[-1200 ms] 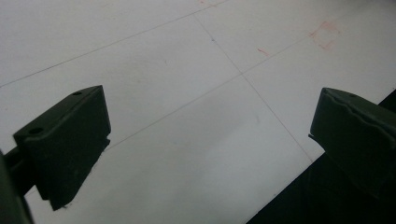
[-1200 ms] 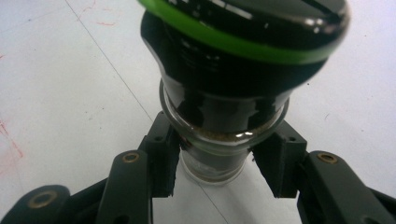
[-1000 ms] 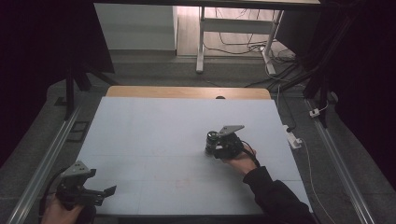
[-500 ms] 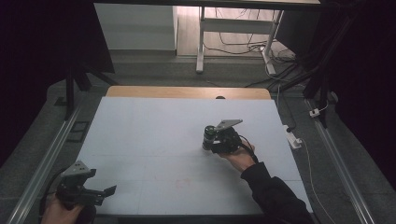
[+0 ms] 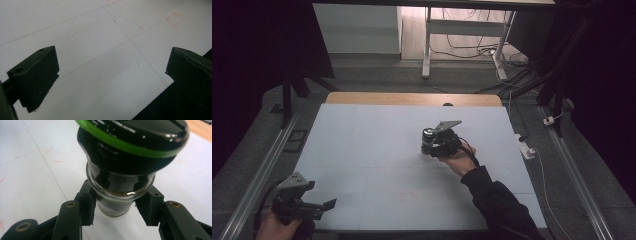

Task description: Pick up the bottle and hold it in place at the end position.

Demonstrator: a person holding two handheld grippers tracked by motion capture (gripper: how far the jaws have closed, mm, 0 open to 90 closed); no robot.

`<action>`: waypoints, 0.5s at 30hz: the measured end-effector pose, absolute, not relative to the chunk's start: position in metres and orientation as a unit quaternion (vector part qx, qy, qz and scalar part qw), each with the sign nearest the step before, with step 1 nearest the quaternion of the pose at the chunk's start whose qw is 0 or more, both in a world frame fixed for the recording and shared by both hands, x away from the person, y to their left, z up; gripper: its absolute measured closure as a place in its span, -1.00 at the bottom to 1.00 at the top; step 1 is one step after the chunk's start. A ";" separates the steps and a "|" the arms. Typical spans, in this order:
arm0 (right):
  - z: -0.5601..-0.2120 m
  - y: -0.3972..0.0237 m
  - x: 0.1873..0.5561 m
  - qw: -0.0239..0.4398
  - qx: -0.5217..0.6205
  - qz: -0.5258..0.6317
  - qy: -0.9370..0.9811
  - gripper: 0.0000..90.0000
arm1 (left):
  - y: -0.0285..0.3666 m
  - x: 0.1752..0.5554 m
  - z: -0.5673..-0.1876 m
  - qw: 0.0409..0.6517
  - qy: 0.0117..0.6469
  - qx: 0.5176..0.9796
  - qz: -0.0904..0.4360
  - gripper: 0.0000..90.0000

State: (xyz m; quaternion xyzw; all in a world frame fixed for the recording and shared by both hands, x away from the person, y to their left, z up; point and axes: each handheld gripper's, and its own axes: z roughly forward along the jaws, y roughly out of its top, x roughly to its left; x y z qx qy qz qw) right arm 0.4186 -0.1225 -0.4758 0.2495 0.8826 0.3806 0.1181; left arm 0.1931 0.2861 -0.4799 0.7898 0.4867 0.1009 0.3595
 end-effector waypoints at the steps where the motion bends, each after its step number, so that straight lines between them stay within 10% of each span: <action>1: -0.476 -0.120 0.420 0.117 0.249 0.382 0.882 0.17 | 0.286 0.193 -0.480 0.360 0.487 0.790 0.101 -1.00; 15: -0.483 -0.095 0.436 0.120 0.245 0.373 0.887 0.17 | 0.287 0.193 -0.480 0.361 0.487 0.789 0.098 -1.00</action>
